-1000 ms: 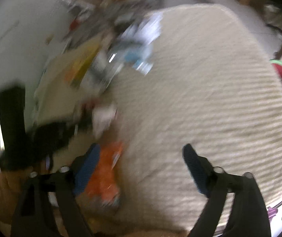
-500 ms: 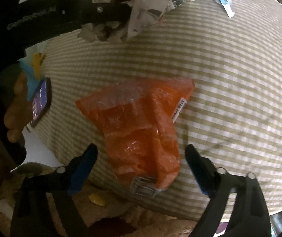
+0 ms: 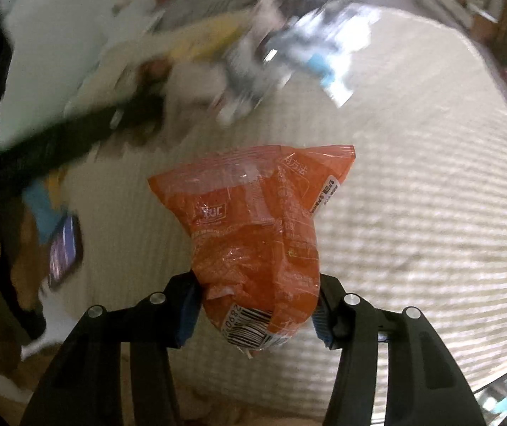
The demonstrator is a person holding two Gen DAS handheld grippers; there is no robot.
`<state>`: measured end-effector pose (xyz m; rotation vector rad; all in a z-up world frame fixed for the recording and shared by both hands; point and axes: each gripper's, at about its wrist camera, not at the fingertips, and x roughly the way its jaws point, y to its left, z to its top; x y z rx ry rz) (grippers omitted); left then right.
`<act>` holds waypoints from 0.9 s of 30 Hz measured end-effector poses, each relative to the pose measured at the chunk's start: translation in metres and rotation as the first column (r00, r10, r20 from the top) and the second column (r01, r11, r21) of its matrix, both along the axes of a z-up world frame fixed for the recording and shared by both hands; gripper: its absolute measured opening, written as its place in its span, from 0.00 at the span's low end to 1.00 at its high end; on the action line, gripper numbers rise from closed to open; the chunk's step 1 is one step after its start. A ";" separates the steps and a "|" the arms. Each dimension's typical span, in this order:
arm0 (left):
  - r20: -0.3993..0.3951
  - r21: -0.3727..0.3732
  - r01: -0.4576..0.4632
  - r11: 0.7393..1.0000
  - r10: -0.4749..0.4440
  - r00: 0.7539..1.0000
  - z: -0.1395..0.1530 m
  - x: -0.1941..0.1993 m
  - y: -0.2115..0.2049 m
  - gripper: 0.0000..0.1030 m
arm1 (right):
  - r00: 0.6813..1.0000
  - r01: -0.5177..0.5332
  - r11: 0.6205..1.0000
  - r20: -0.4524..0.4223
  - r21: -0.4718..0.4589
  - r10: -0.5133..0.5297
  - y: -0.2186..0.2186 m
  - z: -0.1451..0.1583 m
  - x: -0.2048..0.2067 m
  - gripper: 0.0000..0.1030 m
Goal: Collect trash
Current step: 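Grasp the crumpled newspaper with the left tool while the right tool grasps the orange bag, then lift the newspaper with the left tool while the right tool lifts the orange bag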
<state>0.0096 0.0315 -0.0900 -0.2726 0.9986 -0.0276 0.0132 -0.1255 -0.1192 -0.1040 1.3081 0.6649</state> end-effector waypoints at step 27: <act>0.056 0.028 0.029 0.999 -0.031 0.998 0.029 0.009 -0.023 0.38 | 0.972 0.223 0.970 0.060 0.099 -0.229 -0.056 0.024 0.037 0.49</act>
